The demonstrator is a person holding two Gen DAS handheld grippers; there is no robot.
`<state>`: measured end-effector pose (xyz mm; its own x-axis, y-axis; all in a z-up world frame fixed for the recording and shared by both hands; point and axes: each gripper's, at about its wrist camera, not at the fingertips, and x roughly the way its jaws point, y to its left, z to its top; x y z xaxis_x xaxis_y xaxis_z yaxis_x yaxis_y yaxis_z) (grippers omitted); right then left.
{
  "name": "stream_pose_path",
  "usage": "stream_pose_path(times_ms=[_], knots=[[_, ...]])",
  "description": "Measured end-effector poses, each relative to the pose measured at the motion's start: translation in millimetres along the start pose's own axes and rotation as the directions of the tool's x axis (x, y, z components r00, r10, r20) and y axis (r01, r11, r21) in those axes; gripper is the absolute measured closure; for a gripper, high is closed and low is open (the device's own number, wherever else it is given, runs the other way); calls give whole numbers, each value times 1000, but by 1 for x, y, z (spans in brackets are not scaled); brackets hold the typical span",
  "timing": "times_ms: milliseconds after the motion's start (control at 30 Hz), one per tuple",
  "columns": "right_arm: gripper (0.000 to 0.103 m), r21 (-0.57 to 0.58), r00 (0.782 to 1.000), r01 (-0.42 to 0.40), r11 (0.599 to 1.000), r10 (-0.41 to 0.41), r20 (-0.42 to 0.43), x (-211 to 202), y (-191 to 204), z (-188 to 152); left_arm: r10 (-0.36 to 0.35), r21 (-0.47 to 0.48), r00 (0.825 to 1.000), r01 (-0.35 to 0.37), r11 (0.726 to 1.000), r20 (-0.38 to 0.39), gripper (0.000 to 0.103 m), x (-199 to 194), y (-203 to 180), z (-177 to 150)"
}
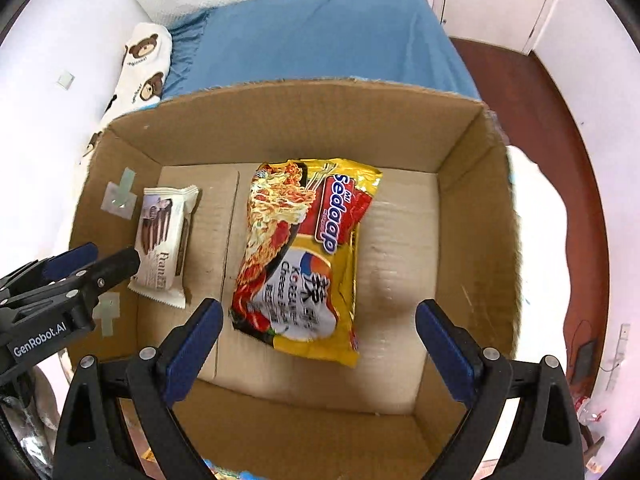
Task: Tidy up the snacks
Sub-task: 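Withdraw both tools from the box back toward the snack pile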
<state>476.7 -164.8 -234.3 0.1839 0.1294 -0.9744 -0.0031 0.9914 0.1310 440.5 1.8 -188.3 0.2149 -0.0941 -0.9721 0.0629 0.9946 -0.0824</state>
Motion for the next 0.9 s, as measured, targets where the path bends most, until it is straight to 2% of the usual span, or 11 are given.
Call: stream_pose_path(times_ms=[300, 533, 900], knots=[[4, 6, 991, 8, 1000, -9, 133, -58, -3, -39, 38, 38, 991, -43, 998, 125, 36, -52, -23, -42], [4, -2, 975, 38, 999, -37, 220, -97, -8, -72, 45, 43, 976, -55, 998, 213, 36, -84, -35, -74], [4, -25, 944, 36, 999, -26, 329, -142, -9, -117, 37, 28, 959, -47, 999, 283, 36, -121, -46, -115]])
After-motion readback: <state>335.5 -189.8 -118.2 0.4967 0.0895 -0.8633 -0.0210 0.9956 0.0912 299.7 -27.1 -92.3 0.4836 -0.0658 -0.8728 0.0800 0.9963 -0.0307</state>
